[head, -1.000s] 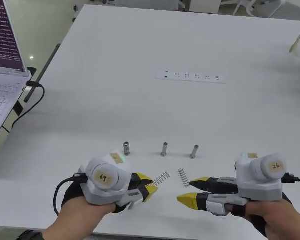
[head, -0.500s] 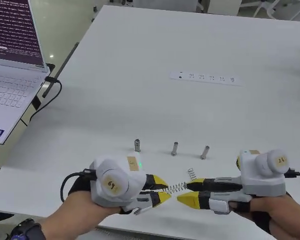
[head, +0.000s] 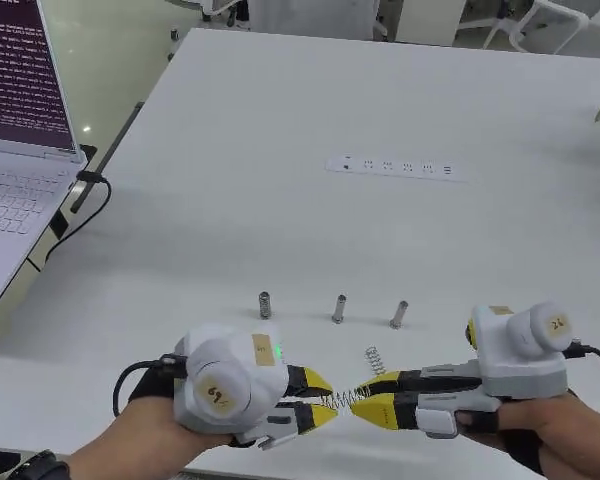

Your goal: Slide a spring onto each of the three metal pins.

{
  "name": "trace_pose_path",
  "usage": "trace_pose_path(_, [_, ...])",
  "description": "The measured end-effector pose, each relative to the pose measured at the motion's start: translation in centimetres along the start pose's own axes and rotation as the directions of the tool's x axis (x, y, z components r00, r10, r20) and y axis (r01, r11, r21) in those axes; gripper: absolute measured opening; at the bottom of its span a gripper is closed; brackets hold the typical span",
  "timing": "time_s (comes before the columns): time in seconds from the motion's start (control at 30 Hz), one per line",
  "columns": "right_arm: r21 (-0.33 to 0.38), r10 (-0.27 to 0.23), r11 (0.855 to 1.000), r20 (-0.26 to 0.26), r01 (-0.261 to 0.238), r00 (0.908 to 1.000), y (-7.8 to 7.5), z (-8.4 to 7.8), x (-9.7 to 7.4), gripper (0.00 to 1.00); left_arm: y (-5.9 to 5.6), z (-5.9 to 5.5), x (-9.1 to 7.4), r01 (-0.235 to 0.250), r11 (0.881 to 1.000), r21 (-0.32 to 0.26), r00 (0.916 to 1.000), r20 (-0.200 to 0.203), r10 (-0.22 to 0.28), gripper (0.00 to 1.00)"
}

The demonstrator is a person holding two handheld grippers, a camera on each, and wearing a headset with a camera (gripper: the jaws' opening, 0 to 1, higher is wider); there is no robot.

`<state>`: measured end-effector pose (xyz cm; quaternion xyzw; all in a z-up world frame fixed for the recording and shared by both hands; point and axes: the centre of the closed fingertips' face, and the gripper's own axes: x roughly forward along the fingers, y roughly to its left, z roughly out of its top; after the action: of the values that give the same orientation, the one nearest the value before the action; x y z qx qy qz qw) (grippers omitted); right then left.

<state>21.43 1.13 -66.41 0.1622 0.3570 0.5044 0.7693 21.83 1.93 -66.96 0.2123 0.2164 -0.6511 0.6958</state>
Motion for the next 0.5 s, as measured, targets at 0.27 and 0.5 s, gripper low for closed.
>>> trace_pose_path(0.27, [0.003,0.002,1.0,0.001,-0.002,1.0,-0.04,0.09,0.04,0.14,-0.11,0.57,0.38,0.008,1.0,0.014,0.9999,0.015,-0.008,0.02])
trace_pose_path(0.5, [0.001,0.008,1.0,-0.004,-0.008,1.0,0.01,0.33,0.17,0.11,-0.06,0.49,0.28,0.009,1.0,0.016,0.9999,0.013,-0.009,0.02])
